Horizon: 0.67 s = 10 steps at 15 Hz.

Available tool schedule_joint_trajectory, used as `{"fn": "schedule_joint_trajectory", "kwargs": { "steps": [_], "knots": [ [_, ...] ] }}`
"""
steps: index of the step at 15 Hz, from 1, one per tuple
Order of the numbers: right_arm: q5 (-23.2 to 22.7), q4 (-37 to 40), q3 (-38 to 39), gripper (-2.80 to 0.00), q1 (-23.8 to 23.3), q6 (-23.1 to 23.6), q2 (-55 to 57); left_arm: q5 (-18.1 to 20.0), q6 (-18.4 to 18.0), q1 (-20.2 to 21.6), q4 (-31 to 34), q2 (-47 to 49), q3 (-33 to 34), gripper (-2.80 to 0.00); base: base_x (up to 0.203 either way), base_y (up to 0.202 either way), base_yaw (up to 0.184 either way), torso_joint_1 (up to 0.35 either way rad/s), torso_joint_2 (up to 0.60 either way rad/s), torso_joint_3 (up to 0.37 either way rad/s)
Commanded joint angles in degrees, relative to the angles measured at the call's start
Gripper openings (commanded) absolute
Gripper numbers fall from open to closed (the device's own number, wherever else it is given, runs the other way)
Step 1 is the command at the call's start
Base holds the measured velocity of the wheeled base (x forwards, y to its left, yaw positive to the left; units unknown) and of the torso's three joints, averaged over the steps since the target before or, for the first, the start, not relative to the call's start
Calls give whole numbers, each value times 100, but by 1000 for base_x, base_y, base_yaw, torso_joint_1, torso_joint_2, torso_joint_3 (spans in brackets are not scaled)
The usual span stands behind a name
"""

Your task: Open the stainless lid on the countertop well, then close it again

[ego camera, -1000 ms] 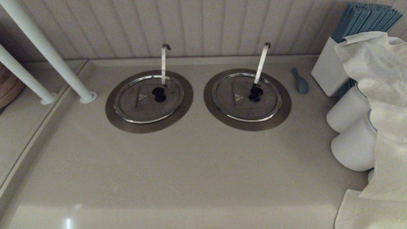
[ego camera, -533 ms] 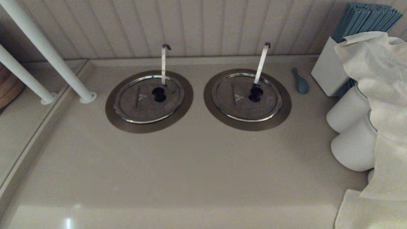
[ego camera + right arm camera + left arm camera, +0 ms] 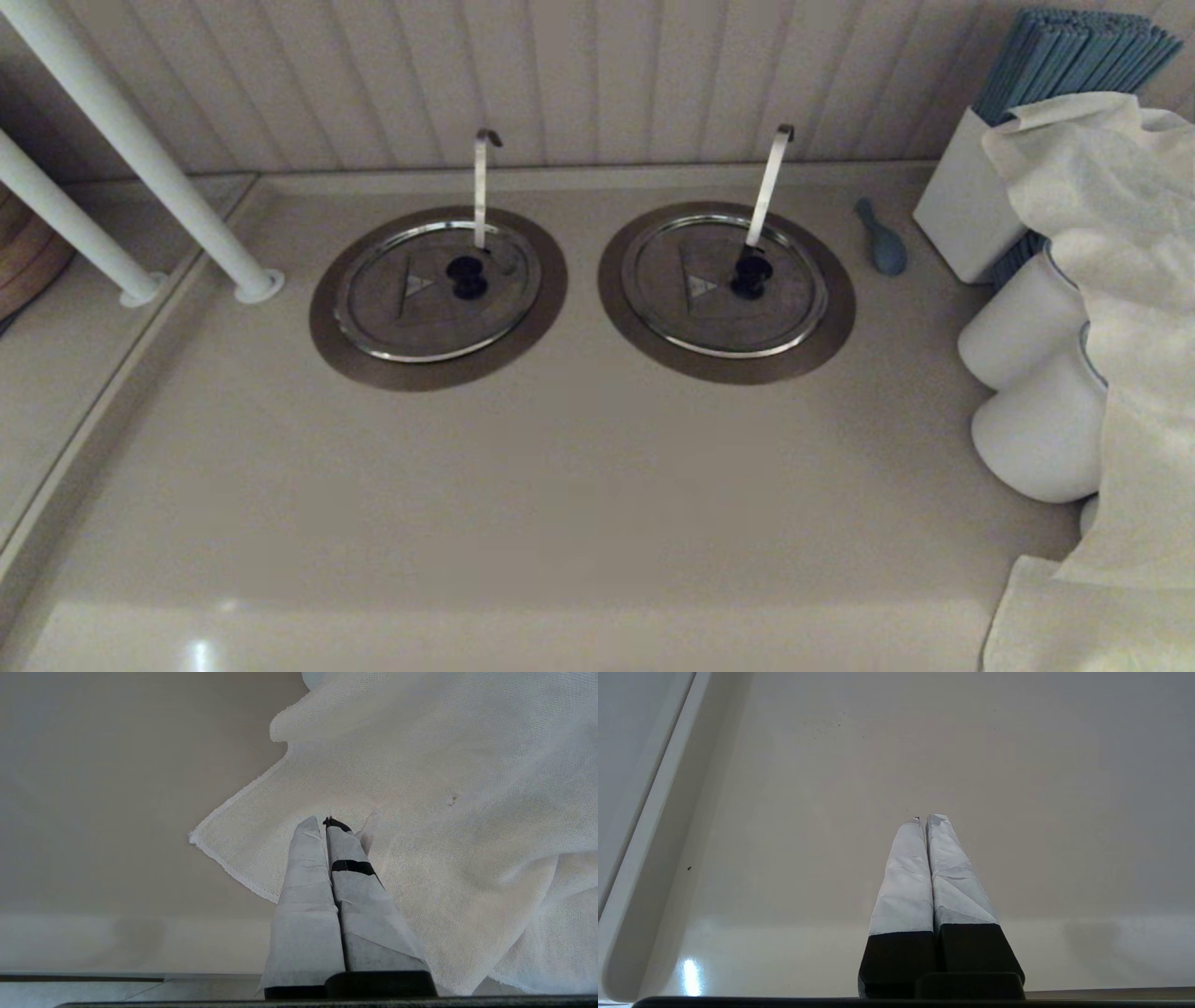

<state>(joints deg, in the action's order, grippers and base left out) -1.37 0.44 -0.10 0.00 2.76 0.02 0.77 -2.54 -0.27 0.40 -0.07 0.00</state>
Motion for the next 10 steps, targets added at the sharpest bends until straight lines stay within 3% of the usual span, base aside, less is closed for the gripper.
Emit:
{"fn": "schedule_joint_trajectory", "kwargs": {
  "steps": [1, 10],
  "knots": [
    [-4, 0, 1, -280, 0, 7, 6, 2, -1, 0, 4, 16, 0, -280, 0, 0, 0, 0, 0, 0],
    [36, 0, 1, -280, 0, -101, 6, 2, -1, 0, 4, 16, 0, -280, 0, 0, 0, 0, 0, 0]
  ]
}}
